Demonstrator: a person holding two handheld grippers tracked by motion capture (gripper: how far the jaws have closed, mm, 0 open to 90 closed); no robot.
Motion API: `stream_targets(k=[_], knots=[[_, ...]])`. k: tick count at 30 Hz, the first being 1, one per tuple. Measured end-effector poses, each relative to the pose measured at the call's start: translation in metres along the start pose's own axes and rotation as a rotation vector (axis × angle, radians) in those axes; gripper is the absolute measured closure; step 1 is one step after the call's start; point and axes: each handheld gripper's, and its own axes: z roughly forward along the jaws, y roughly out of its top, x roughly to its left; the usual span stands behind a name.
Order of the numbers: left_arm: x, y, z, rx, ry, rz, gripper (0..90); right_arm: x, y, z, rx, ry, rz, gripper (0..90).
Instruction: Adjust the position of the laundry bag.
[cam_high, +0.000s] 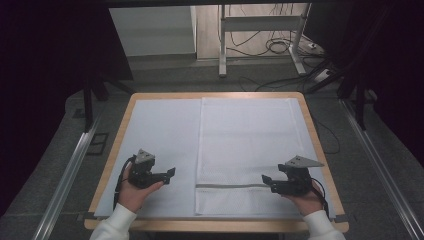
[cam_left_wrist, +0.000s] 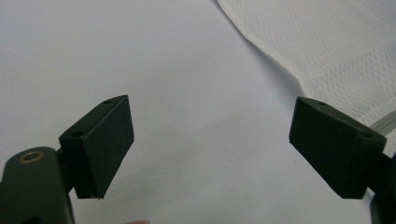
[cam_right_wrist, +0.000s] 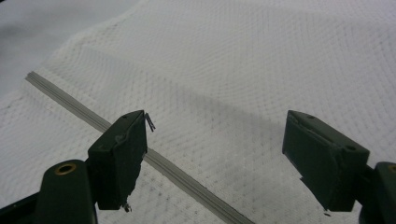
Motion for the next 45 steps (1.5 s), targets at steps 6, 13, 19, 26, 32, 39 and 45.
stream_targets(k=[6, 13, 19, 26, 32, 39, 45], knots=[[-0.002, 0.001, -0.001, 0.014, 0.007, -0.001, 16.6, -0.002, -0.002, 0.000, 0.006, -0.010, -0.009, 21.7], [-0.005, 0.002, -0.009, 0.017, 0.024, -0.009, 18.1, -0.003, -0.002, -0.001, 0.000, -0.036, -0.014, 21.7], [-0.004, 0.001, -0.008, 0.013, 0.012, -0.009, 17.7, -0.004, -0.002, -0.001, -0.002, -0.041, -0.013, 21.7], [-0.004, 0.003, -0.007, 0.015, 0.010, -0.007, 18.2, -0.007, -0.004, -0.002, 0.004, -0.044, -0.007, 21.7], [-0.006, 0.005, -0.012, -0.016, 0.021, 0.017, 18.9, -0.006, -0.003, -0.002, 0.011, -0.042, -0.004, 21.7], [-0.004, 0.007, -0.011, -0.004, 0.010, -0.013, 22.1, -0.007, -0.003, -0.002, 0.010, -0.048, -0.003, 21.6], [-0.007, 0.013, -0.008, -0.004, 0.001, -0.022, 21.4, -0.007, -0.002, -0.003, 0.004, -0.051, -0.002, 21.6]])
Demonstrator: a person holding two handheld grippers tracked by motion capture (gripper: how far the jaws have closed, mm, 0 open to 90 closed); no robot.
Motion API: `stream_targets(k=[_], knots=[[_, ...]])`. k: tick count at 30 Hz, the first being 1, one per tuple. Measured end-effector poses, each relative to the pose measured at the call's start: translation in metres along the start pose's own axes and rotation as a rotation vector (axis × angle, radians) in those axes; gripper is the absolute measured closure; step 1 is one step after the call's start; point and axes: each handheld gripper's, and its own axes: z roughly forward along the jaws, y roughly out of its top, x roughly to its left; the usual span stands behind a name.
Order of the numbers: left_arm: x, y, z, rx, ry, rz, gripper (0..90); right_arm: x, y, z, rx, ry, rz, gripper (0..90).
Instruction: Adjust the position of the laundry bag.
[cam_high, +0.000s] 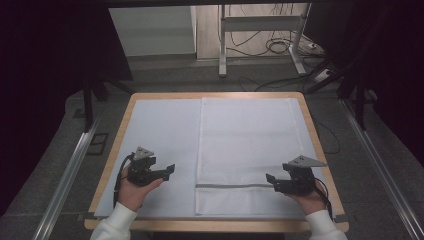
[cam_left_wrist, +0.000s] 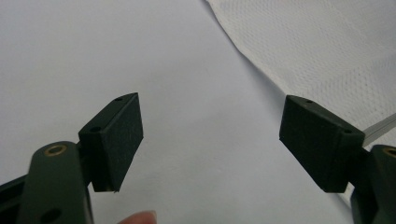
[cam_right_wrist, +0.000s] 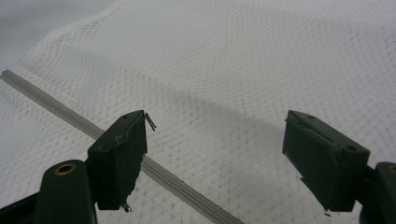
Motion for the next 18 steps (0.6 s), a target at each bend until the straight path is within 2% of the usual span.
stream_targets(k=[6, 10, 18], knots=[[-0.010, 0.006, 0.007, 0.013, -0.009, 0.010, 22.1, 0.001, 0.000, 0.001, 0.002, 0.001, -0.008, 21.6], [-0.021, 0.011, 0.010, 0.012, -0.034, 0.020, 22.3, 0.002, 0.001, 0.000, -0.001, -0.008, -0.015, 21.6], [-0.032, 0.018, 0.019, 0.029, -0.056, 0.016, 22.7, 0.003, 0.002, 0.000, -0.002, -0.013, -0.025, 21.6]])
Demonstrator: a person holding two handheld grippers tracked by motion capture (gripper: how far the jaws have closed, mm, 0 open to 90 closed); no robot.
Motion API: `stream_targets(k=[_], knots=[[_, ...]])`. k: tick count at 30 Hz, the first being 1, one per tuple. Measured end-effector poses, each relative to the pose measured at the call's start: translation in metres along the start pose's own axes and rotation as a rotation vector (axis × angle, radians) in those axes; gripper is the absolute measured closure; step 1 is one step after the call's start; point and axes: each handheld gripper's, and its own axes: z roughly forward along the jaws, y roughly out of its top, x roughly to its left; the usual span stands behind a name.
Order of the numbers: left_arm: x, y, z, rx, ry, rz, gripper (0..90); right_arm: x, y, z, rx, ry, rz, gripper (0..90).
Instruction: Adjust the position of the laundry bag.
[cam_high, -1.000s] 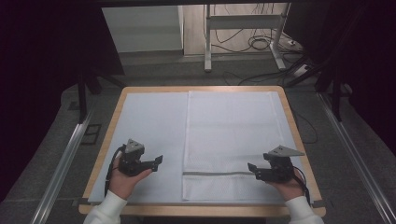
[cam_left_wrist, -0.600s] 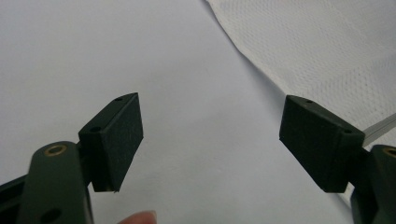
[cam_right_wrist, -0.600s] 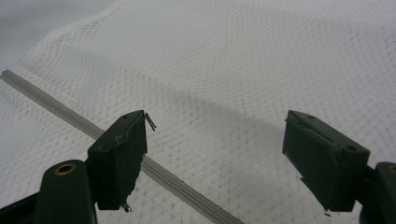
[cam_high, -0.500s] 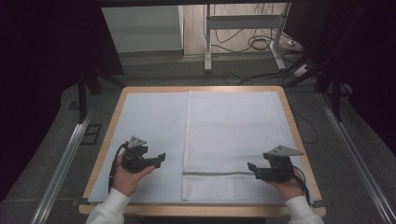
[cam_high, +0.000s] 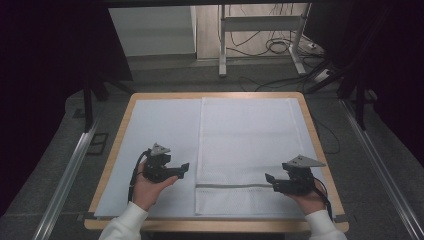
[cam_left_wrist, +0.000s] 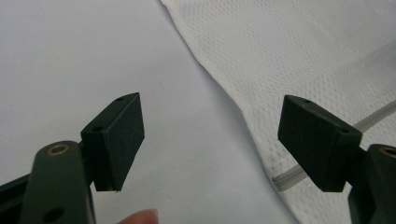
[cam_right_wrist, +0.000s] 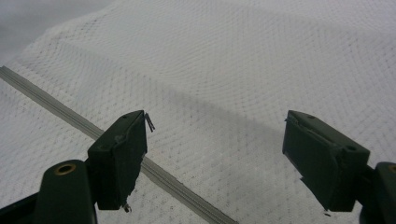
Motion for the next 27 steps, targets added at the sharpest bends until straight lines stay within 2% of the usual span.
stream_targets(k=[6, 9, 22, 27], knots=[[-0.005, 0.005, 0.007, 0.019, -0.016, -0.004, 23.7, -0.001, 0.000, -0.001, -0.004, -0.015, 0.007, 21.6], [-0.007, 0.008, 0.015, 0.041, -0.042, -0.018, 23.7, -0.001, 0.001, 0.000, -0.002, -0.018, 0.010, 21.6], [-0.020, 0.013, 0.038, 0.103, -0.070, -0.025, 26.9, -0.002, 0.001, -0.002, -0.012, -0.026, 0.012, 21.5], [-0.020, 0.011, 0.048, 0.130, -0.077, -0.034, 27.7, -0.006, 0.002, -0.005, -0.023, -0.042, 0.032, 21.4]])
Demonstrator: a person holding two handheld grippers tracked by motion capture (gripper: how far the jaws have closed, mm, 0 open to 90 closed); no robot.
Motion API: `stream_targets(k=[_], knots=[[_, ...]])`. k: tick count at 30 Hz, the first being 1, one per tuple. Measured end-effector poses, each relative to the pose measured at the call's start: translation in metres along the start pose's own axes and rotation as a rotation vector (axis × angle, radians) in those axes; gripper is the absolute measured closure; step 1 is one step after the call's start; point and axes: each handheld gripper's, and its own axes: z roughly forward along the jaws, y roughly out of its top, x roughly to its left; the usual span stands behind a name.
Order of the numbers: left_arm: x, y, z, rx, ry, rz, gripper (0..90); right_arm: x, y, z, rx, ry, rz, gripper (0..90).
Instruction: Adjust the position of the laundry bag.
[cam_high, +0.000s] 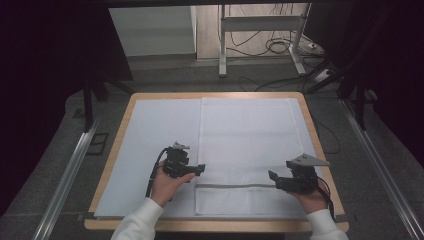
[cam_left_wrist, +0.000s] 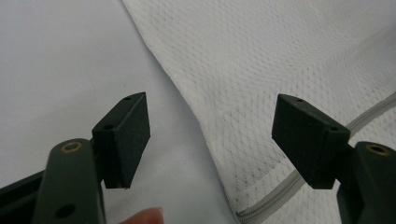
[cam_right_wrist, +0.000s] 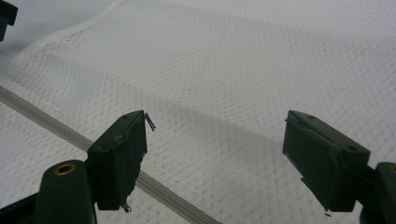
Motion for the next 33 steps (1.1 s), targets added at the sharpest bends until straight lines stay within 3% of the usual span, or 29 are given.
stream_targets(k=[5, 12, 17, 33], knots=[[0.000, -0.001, 0.006, 0.016, -0.039, -0.022, 28.6, -0.001, 0.000, -0.001, -0.002, -0.004, 0.002, 21.5], [0.001, -0.003, 0.012, 0.031, -0.049, -0.032, 30.8, -0.005, 0.001, -0.003, -0.013, -0.013, 0.014, 21.4], [0.001, -0.005, 0.017, 0.046, -0.083, -0.048, 33.8, -0.004, 0.001, -0.003, -0.010, -0.013, 0.009, 21.4], [-0.004, -0.007, 0.024, 0.057, -0.091, -0.037, 41.0, -0.003, 0.002, -0.002, -0.007, -0.003, 0.013, 21.4]])
